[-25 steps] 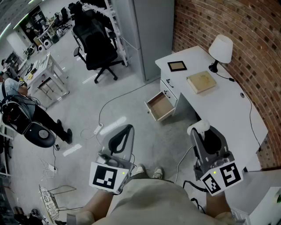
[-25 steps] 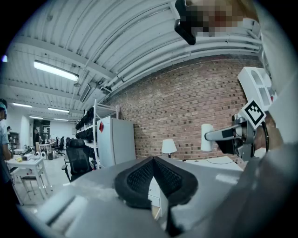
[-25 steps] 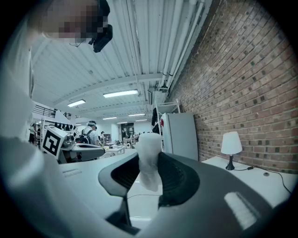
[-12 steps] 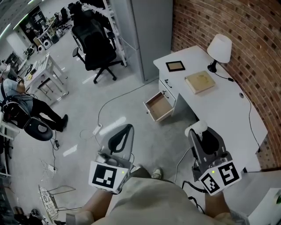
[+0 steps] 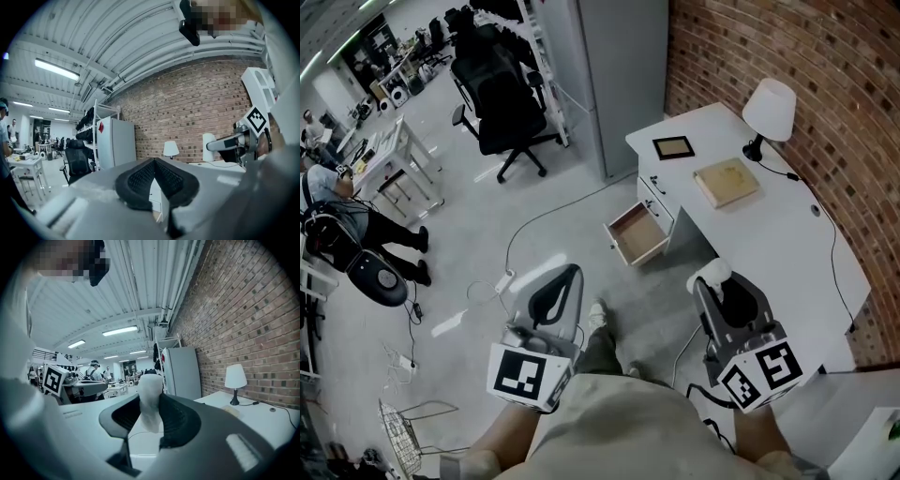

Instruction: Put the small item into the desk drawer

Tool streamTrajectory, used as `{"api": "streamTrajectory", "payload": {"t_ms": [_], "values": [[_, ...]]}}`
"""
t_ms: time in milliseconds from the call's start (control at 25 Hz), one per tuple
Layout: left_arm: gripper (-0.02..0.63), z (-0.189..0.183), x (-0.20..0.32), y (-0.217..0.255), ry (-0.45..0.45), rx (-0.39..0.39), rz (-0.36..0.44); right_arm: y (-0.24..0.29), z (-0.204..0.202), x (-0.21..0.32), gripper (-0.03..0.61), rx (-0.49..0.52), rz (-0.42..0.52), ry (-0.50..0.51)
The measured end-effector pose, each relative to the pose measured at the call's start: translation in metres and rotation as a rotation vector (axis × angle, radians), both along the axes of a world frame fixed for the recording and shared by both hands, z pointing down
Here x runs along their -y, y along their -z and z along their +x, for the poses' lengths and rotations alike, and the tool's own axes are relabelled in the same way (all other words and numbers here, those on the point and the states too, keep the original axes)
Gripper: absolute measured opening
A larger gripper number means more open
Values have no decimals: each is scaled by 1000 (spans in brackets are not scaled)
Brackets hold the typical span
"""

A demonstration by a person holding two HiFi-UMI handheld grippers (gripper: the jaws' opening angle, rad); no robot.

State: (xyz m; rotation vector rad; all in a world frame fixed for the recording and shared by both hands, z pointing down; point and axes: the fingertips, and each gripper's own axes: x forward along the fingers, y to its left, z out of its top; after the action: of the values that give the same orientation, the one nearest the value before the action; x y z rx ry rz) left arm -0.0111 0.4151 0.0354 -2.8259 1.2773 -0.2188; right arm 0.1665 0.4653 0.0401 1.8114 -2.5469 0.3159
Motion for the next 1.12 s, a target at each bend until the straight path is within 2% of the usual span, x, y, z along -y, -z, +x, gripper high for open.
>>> {"api": "streamTrajectory", "payload": {"t_ms": [280, 480, 800, 1120], "values": [[3, -4, 37, -16, -7, 3, -19, -16, -7, 44, 124, -9, -20, 10], [3, -11, 83, -24, -6, -5, -35, -26, -14, 89, 124, -23, -49, 11], [3, -25, 190, -36, -8, -6, -93, -41, -34, 196, 124, -45, -122, 14], [3, -41, 310, -62, -55, 18, -158, -67, -58, 317, 126, -67, -223, -6]]}}
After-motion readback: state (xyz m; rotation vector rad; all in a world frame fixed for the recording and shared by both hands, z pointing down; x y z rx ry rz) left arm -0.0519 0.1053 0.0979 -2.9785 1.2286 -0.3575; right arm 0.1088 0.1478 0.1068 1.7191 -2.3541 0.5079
